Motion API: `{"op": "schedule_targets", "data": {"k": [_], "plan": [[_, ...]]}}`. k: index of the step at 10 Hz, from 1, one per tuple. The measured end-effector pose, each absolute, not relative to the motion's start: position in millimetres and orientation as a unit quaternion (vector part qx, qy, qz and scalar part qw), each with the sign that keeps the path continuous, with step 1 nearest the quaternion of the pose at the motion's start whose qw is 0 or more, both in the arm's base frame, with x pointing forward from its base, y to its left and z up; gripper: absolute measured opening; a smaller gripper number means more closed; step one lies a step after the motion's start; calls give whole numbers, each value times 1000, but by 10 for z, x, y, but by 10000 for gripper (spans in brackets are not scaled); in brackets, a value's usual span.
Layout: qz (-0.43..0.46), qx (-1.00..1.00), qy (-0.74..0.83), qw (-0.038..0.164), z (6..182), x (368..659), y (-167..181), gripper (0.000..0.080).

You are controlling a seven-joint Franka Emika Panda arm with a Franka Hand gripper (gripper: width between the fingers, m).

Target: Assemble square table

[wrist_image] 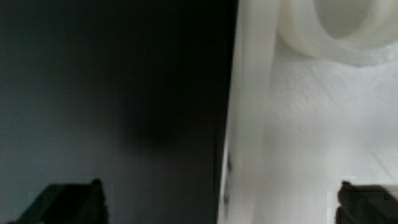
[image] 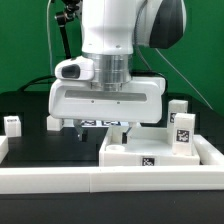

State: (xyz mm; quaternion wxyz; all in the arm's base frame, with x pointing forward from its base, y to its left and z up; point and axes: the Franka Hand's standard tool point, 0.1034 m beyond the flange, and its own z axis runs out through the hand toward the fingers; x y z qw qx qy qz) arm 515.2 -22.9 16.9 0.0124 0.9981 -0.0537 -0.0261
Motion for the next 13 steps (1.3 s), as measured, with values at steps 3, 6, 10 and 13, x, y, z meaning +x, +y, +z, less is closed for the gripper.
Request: {"op": "schedule_targets", "data": {"k": [3, 6, 10, 13], "plan": [[-26, 998, -54, 13, 166, 5150, -231, 439], [-26, 998, -54, 13, 169, 5155, -232, 94], [-26, 998, -54, 13, 170, 5157, -232, 59], [-26, 998, -54, 13, 170, 5157, -232, 60]]}}
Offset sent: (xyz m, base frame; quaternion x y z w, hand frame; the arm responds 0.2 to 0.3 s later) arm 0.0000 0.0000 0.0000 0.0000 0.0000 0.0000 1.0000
